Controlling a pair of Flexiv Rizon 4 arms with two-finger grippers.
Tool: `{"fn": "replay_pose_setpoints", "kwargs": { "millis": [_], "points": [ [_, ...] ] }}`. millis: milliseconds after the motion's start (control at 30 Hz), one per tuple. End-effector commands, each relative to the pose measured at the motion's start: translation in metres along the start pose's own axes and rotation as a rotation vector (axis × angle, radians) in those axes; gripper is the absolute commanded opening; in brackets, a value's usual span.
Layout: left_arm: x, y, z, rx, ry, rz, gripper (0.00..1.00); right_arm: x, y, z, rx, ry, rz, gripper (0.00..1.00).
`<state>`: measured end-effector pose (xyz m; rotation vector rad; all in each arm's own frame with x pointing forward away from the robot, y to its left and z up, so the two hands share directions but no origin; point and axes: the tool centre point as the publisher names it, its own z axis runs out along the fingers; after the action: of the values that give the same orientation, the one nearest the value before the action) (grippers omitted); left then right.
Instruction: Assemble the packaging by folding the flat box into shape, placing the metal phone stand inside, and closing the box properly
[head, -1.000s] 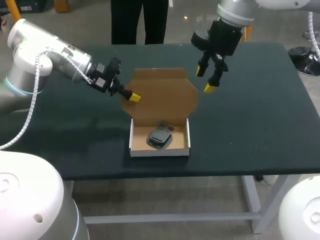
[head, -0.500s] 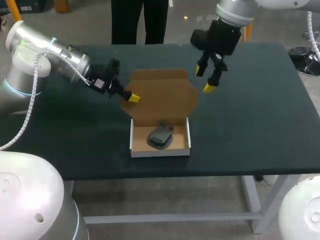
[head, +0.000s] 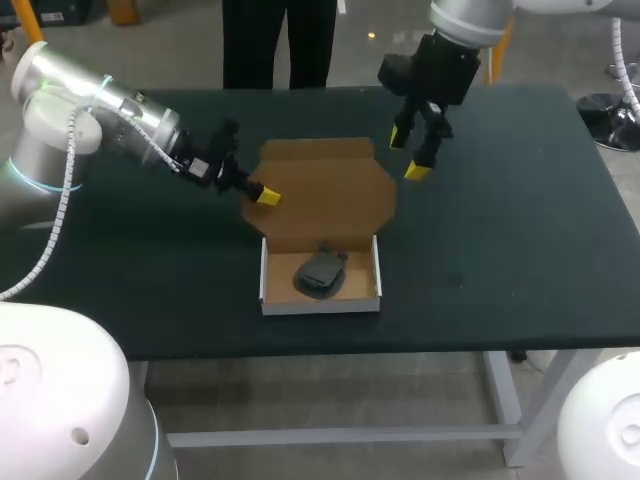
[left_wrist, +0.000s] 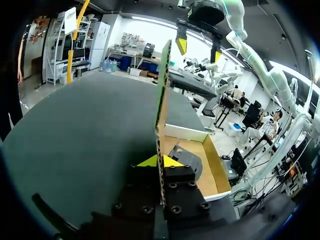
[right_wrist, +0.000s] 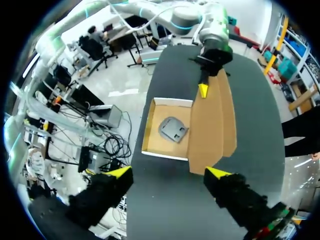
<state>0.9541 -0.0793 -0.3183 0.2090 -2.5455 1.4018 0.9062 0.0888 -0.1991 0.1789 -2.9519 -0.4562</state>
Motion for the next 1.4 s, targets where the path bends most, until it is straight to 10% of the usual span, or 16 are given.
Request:
{"fn": "replay_pose_setpoints", "kwargs": {
  "millis": [33,1400],
  "points": [
    [0.005,0.004,0.0,0.001,-0.016,0.021,0.0,0.0,0.005,-0.001,0.014,-0.008,0.005,1.0],
    [0.025,0.002,-0.001,0.019,-0.209,0.238,0.0,-0.004,0.01,0.004,0.017,-0.004,0.003,1.0]
  ]
}}
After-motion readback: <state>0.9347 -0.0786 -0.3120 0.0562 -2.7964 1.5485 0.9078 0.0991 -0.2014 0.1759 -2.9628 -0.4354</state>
